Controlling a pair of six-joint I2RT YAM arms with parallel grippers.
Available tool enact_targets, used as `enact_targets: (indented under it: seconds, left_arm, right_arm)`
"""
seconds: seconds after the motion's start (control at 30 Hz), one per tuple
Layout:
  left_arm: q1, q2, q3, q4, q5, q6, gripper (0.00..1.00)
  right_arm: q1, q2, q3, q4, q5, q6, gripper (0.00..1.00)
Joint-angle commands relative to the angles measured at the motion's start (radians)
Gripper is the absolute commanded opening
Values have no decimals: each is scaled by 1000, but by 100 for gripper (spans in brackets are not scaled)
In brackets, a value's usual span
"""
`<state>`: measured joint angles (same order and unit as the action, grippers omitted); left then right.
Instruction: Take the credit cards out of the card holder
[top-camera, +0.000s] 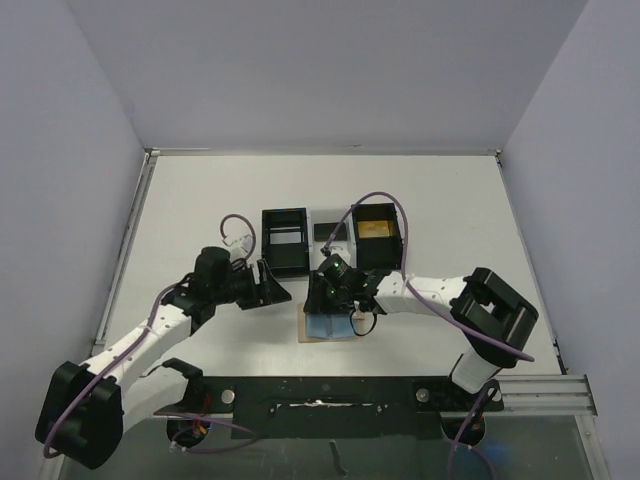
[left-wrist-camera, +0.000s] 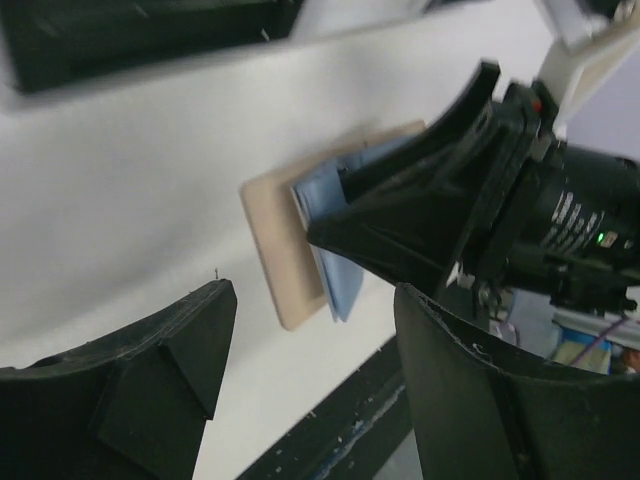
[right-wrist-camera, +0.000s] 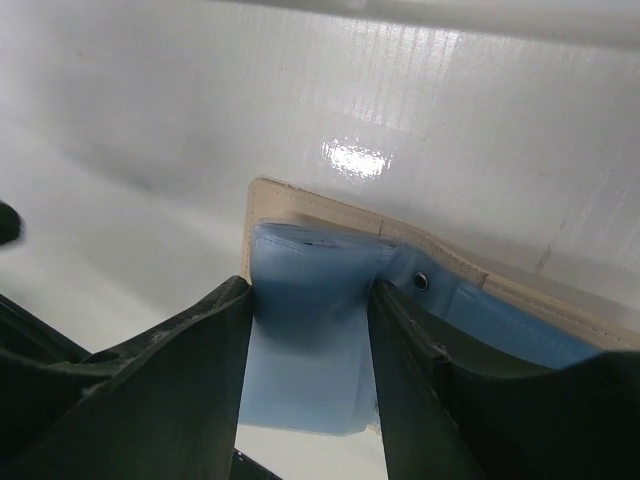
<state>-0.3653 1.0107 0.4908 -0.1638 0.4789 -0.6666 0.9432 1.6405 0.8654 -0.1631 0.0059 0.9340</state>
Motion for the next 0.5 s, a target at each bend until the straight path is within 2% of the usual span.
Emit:
enact_targets:
  seconds: [0.0,0.13,0.27,0.47]
  left_arm:
    - [-130,16,-53,175,-4,-134,62]
    - [-193,34,-106,229,-56,-196,56]
    - [-230,44,-136,261,-70,-223,46]
    - [-273,102,-161,374,-38,-249,44]
  right_arm:
    - [-5,-8,-51,18,-44,15,47]
    - [-12,-11,-65,32,-57,23,46]
    - [-20,-22,-79,68,-84,29,47]
    - [-31,-34,-98,91,-97,42,47]
